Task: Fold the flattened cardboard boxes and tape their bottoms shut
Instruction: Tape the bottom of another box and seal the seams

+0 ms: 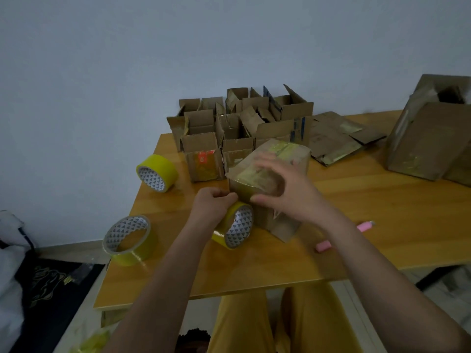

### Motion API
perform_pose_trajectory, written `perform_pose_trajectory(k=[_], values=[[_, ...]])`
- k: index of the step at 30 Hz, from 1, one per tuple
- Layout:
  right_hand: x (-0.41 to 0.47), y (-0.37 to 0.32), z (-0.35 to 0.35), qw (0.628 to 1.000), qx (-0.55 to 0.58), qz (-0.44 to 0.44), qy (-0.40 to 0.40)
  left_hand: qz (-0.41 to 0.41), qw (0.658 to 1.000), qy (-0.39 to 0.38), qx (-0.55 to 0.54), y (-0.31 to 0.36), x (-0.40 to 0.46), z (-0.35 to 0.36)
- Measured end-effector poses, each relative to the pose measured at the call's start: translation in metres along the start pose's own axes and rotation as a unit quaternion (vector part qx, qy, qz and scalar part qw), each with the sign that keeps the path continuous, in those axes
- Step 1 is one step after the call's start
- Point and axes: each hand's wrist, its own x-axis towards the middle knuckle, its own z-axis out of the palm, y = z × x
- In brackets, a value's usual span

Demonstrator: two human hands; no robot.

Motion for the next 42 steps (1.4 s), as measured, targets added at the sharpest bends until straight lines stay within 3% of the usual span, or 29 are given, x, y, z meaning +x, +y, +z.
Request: perform_pose_trajectory(k=[2, 4, 6, 8, 10, 14, 17, 19, 21, 22, 24, 26, 28, 33, 42], values=[[-0.018, 0.006, -0.019, 0.993, 0.079, 0.020, 0.087, 0.000, 1.000, 0.003, -0.001, 0.001, -0.001, 0.001], [-0.036, 0.026, -0.038, 0.984, -0.018, 0.086, 0.155, -0.002, 1.000, 0.009, -0.005, 0.001, -0.001, 0.002], [-0.052, 0.047, -0.053, 0.953, -0.192, 0.224, 0.073, -0.006, 1.000, 0.012, -0.012, 0.001, -0.001, 0.004], [-0.068, 0.062, -0.056, 0.893, -0.304, 0.328, -0.043, -0.015, 1.000, 0.011, -0.022, 0.002, -0.001, 0.004], [-0.080, 0.070, -0.050, 0.871, -0.367, 0.316, -0.078, -0.026, 0.999, 0.009, -0.029, 0.003, -0.002, 0.005], [-0.085, 0.074, -0.039, 0.879, -0.419, 0.222, -0.044, -0.035, 0.998, 0.001, -0.051, 0.007, -0.009, 0.006], [-0.087, 0.070, -0.038, 0.898, -0.403, 0.176, -0.015, -0.026, 0.998, -0.009, -0.058, 0.004, -0.012, 0.005], [-0.087, 0.065, -0.038, 0.929, -0.337, 0.138, 0.060, -0.016, 0.998, -0.018, -0.060, 0.001, -0.011, 0.003], [-0.084, 0.053, -0.035, 0.976, -0.130, 0.087, 0.150, -0.010, 0.998, -0.024, -0.057, 0.000, -0.012, 0.001], [-0.080, 0.044, -0.033, 0.980, 0.001, 0.053, 0.191, -0.007, 0.998, -0.027, -0.055, -0.001, -0.012, 0.001], [-0.073, 0.022, -0.027, 0.957, 0.189, -0.004, 0.220, 0.001, 0.998, -0.034, -0.047, -0.002, -0.011, 0.000], [-0.062, 0.004, -0.016, 0.941, 0.279, -0.041, 0.190, 0.005, 0.998, -0.041, -0.038, 0.000, -0.011, 0.000], [-0.052, -0.003, -0.004, 0.946, 0.277, -0.069, 0.151, -0.005, 0.998, -0.048, -0.030, 0.001, -0.011, -0.002], [-0.037, 0.000, 0.008, 0.976, 0.155, -0.105, 0.113, -0.039, 0.998, -0.056, -0.016, 0.003, -0.006, -0.009], [-0.036, -0.005, 0.004, 0.979, 0.159, -0.070, 0.108, -0.018, 0.995, -0.101, -0.020, -0.003, 0.008, -0.021]])
